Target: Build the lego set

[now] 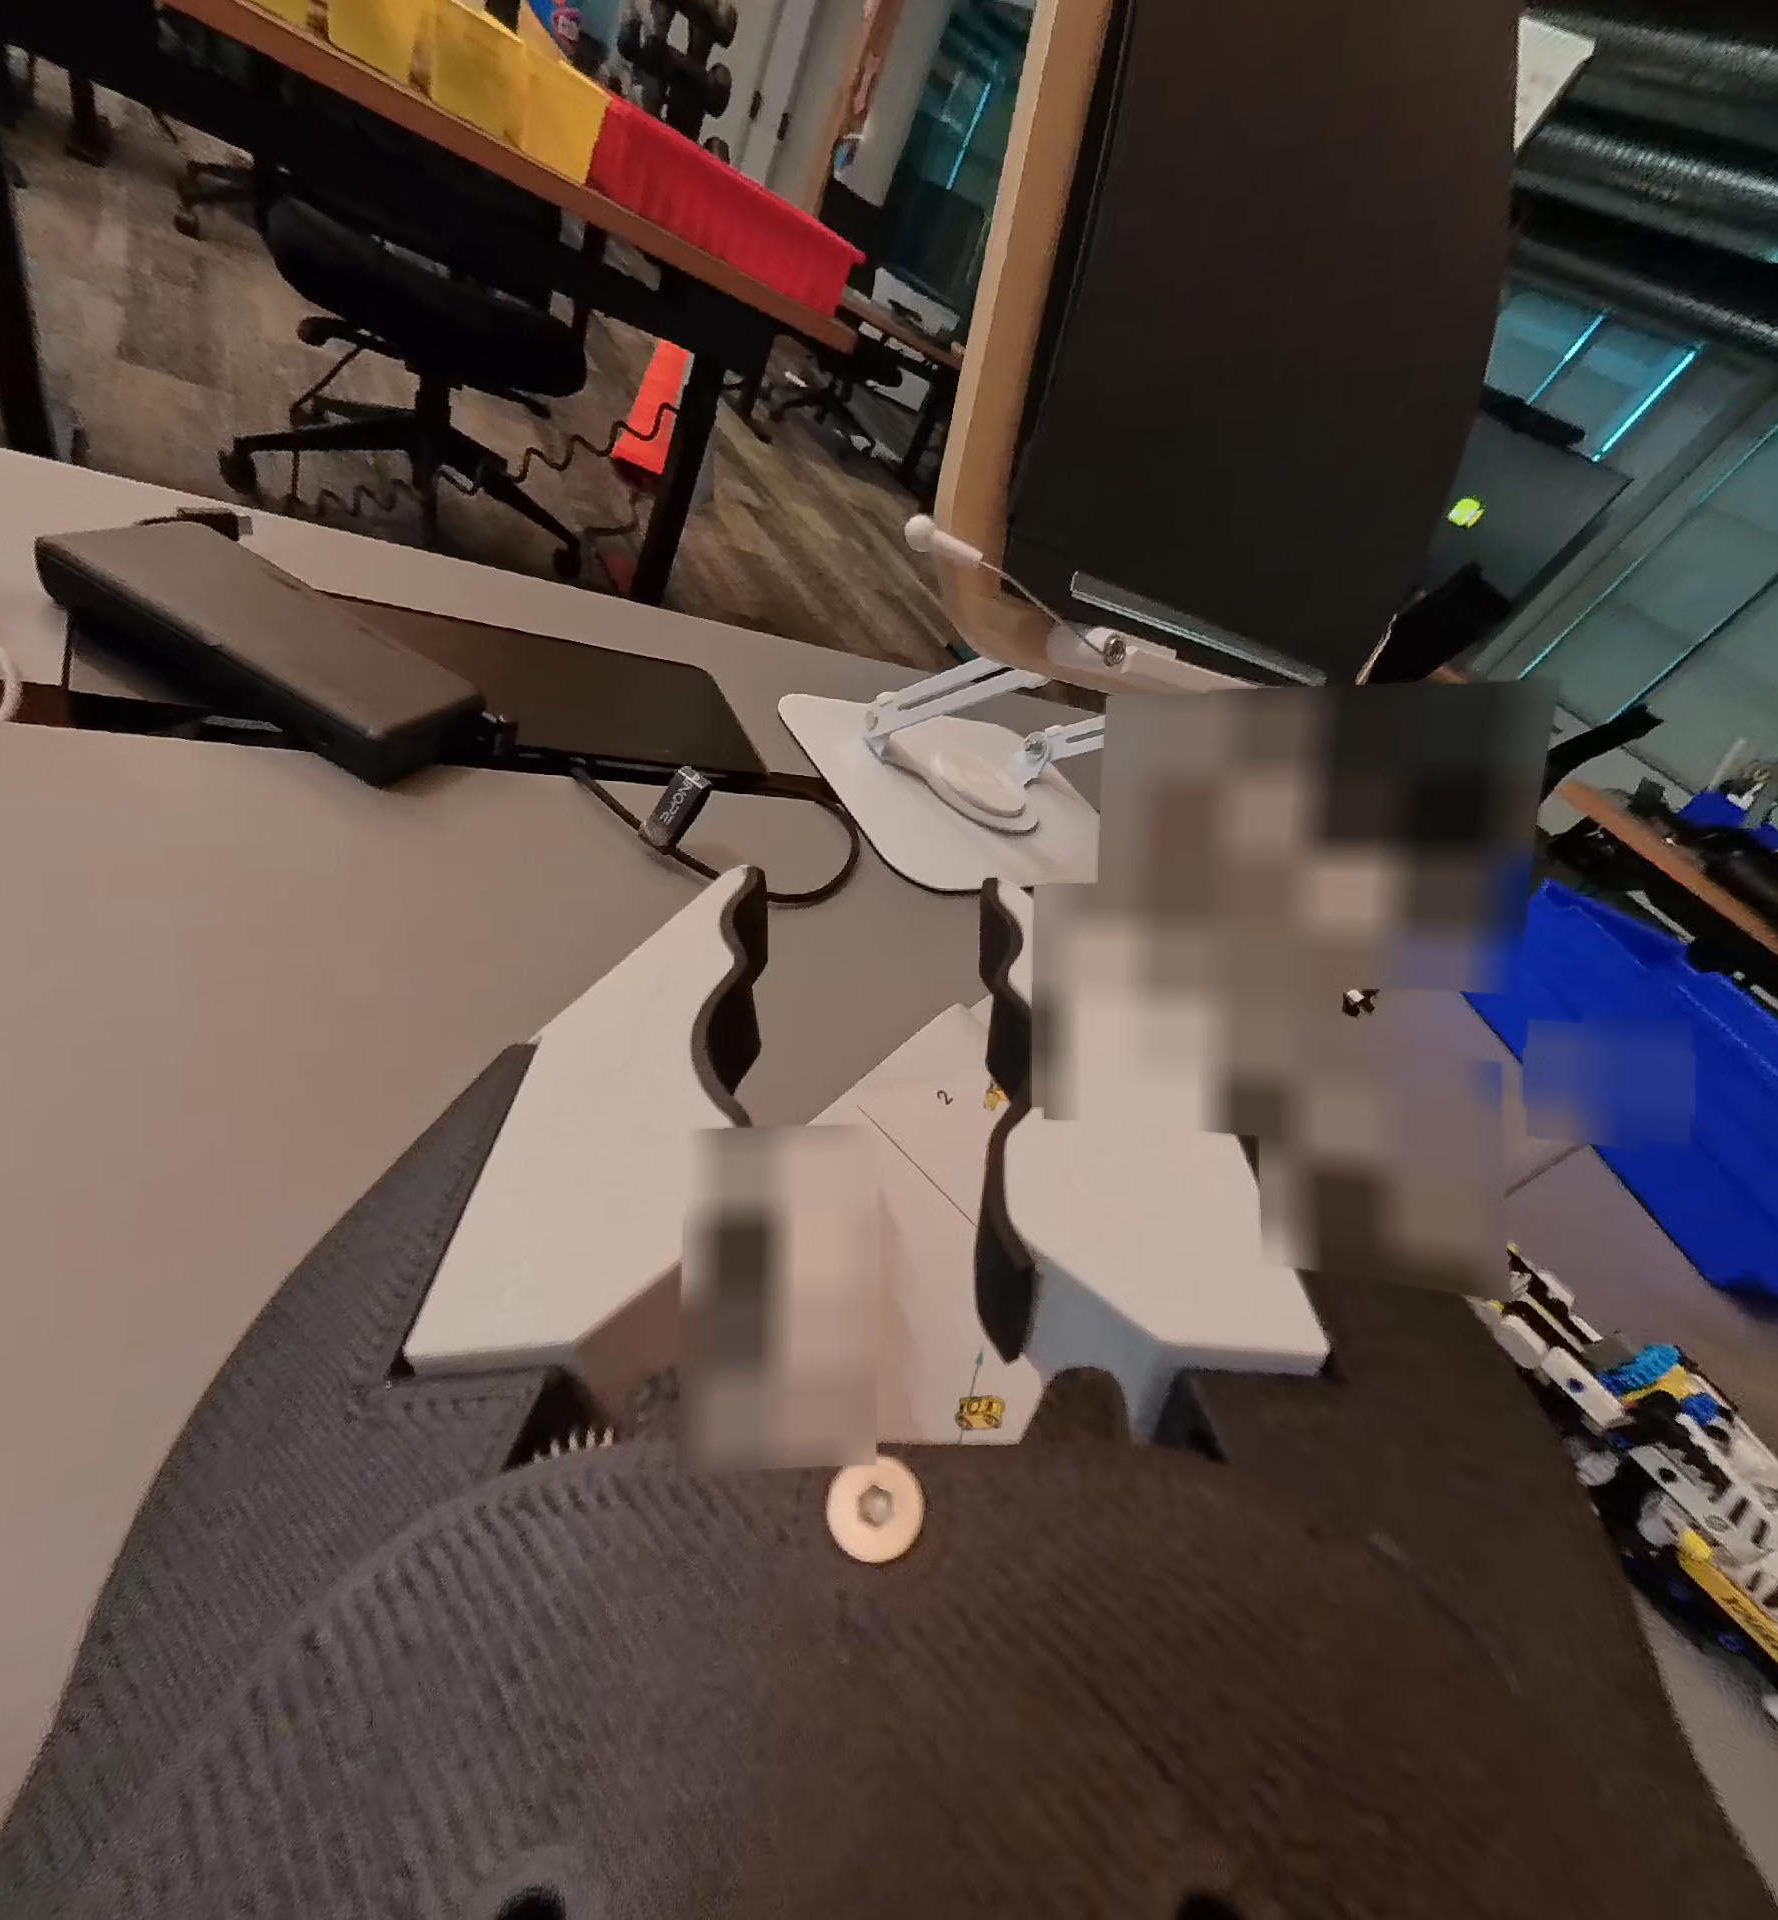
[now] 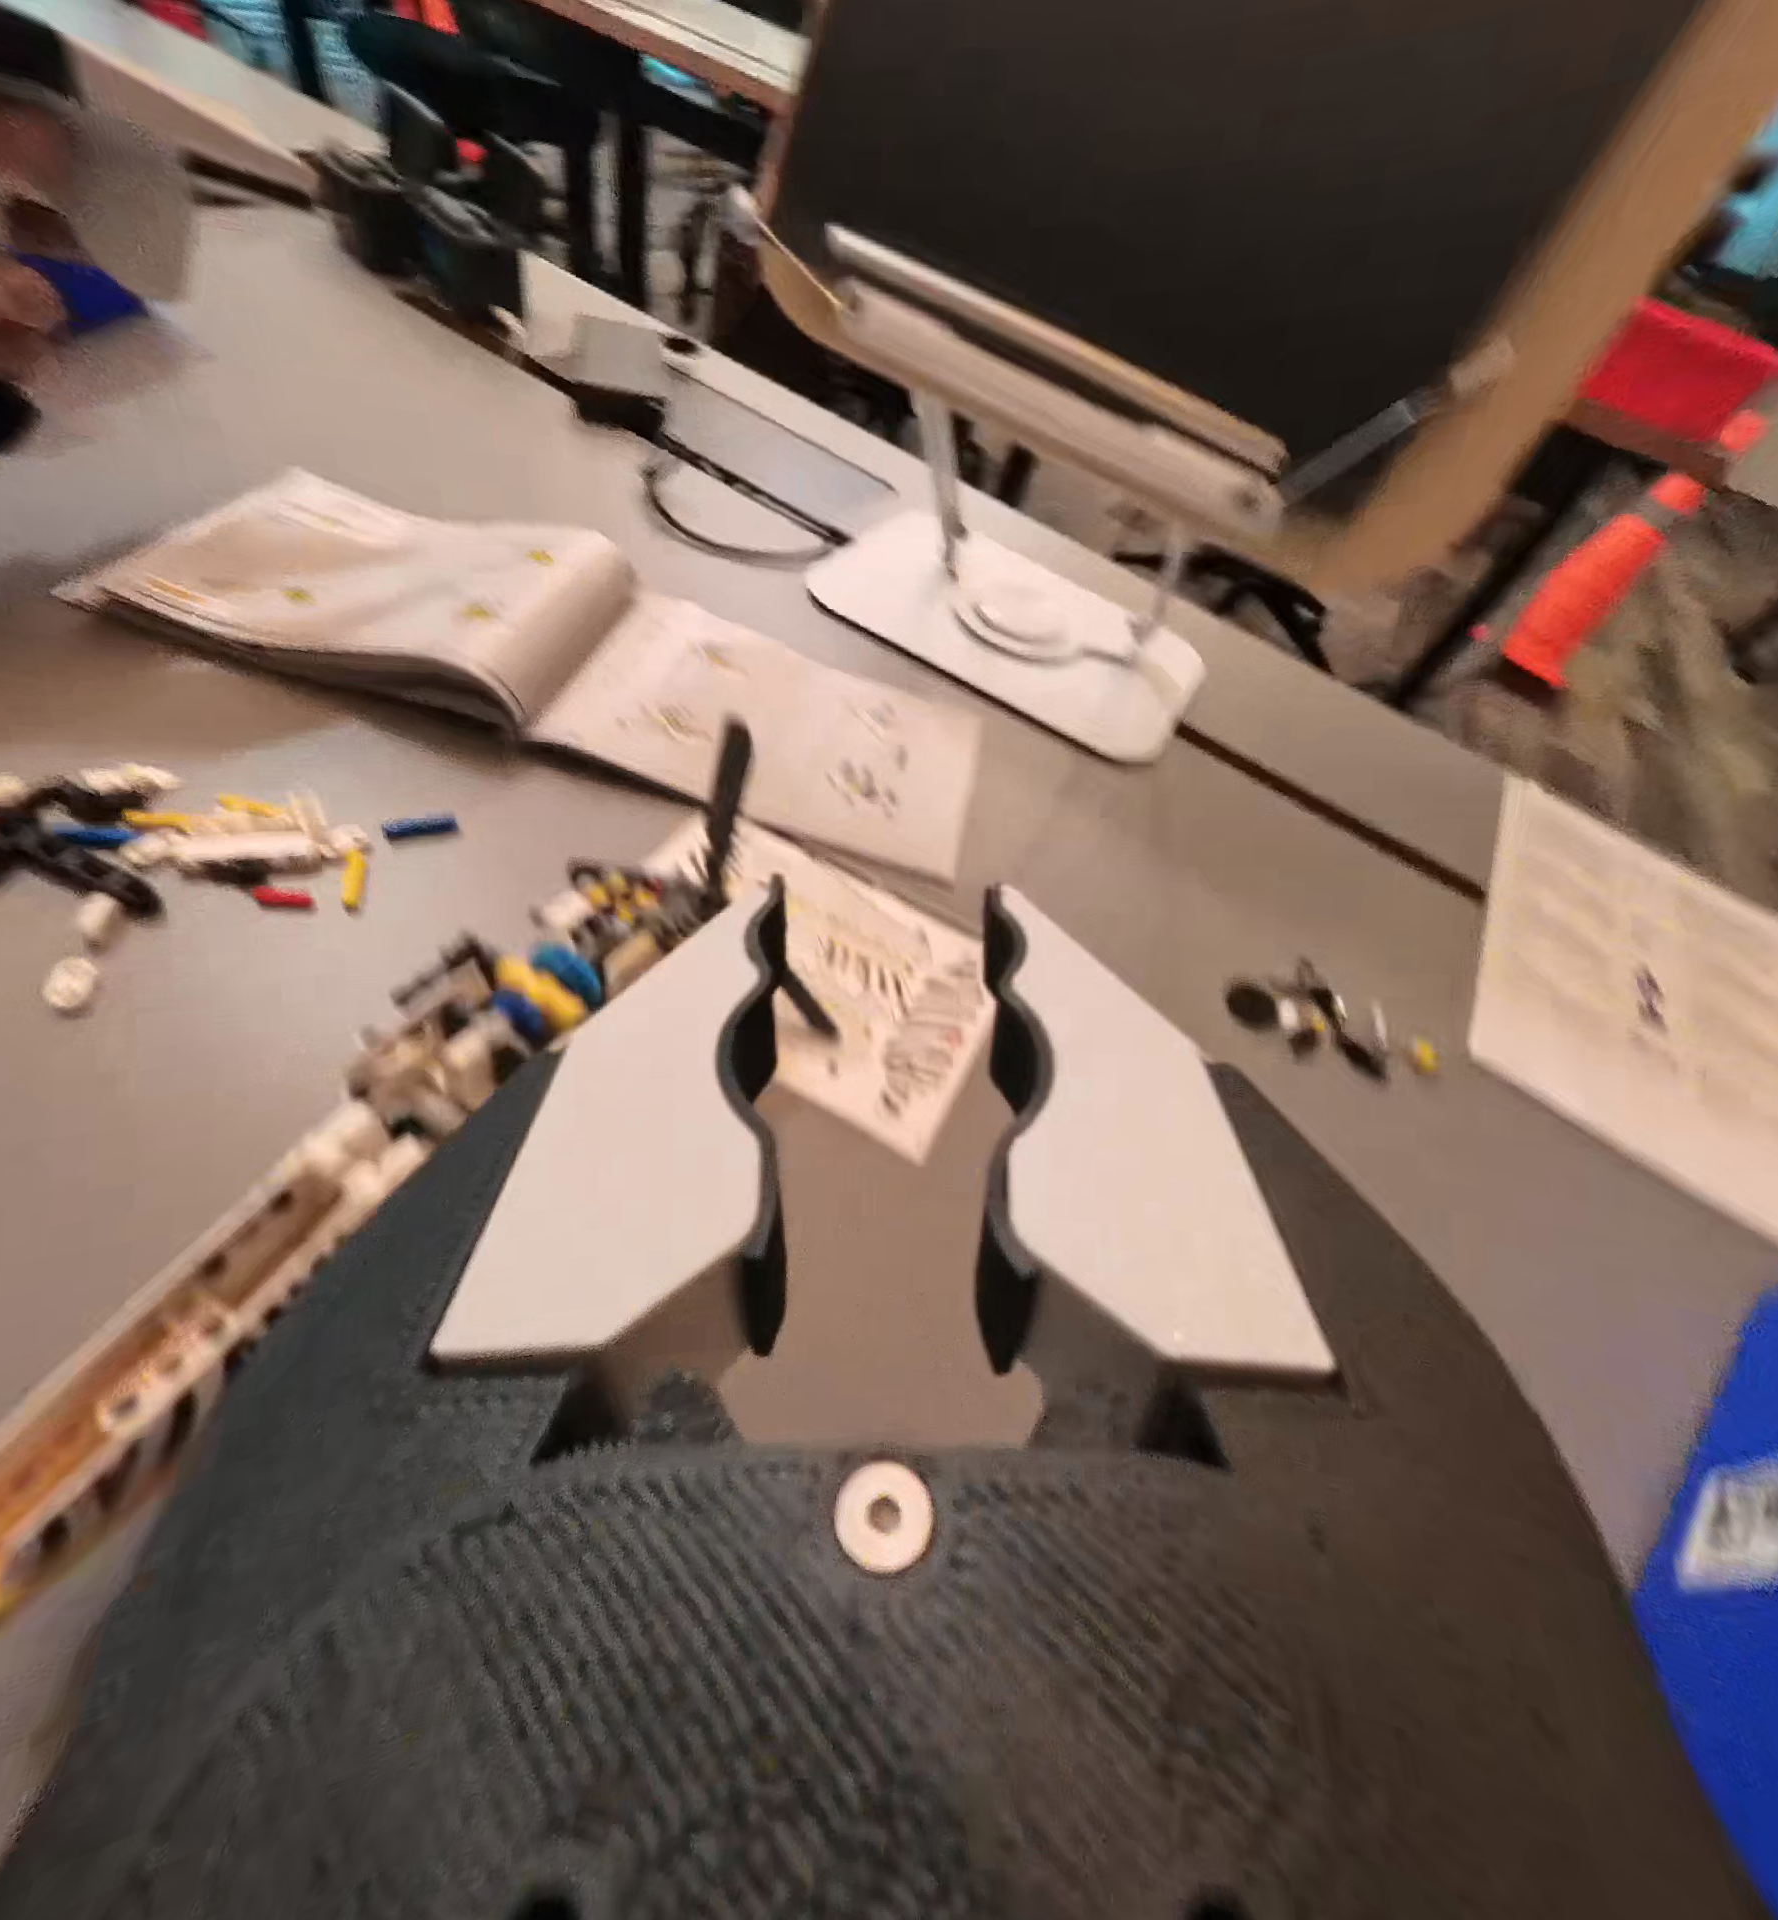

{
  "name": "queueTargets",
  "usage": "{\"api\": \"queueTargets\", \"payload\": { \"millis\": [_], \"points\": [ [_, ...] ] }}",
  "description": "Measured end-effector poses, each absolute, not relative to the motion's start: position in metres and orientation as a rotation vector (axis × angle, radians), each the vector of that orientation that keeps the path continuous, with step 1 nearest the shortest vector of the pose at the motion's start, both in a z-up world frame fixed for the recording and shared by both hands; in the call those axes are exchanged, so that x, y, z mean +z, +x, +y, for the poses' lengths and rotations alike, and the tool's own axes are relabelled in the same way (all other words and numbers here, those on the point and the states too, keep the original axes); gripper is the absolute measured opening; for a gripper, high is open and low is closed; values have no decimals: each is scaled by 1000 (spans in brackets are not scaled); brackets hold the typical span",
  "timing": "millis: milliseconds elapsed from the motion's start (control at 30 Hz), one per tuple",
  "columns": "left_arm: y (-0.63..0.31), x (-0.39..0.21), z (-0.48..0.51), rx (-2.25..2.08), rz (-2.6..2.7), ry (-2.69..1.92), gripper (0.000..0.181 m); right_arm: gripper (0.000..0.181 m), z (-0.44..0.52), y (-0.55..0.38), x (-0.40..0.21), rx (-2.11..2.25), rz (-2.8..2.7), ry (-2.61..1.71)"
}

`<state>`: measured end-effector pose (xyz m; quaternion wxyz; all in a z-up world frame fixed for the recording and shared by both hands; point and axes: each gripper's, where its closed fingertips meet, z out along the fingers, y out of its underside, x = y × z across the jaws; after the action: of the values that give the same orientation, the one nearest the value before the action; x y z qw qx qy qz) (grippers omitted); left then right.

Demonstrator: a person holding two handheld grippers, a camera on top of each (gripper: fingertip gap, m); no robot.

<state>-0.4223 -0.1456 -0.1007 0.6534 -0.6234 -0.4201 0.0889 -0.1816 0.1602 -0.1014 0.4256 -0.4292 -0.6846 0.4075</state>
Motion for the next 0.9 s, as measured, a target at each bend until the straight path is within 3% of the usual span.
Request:
{"api": "queueTargets", "payload": {
  "millis": [233, 333, 467, 600, 667, 900],
  "points": [
    [-424, -109, -141, 316, -940, -1486, 35, 56, 159, -145, -148, 1146, -1597, -1099],
    [-425, -112, -140, 274, -948, -1472, 35, 46, 152, -150, -146, 1130, -1616, -1008],
    [-430, -128, -140, 253, -986, -1486, 34, 14, 127, -150, -153, 1165, -1765, -861],
    [-430, -135, -134, 267, -983, -1514, 29, 4, 125, -148, -152, 1133, -1754, -820],
    [-424, -139, -130, 236, -965, -1565, 7, 2, 124, -149, -152, 1128, -1757, -813],
    [-424, -138, -131, 205, -962, -1544, 1, 1, 126, -149, -151, 1155, -1759, -832]
  ]
}}
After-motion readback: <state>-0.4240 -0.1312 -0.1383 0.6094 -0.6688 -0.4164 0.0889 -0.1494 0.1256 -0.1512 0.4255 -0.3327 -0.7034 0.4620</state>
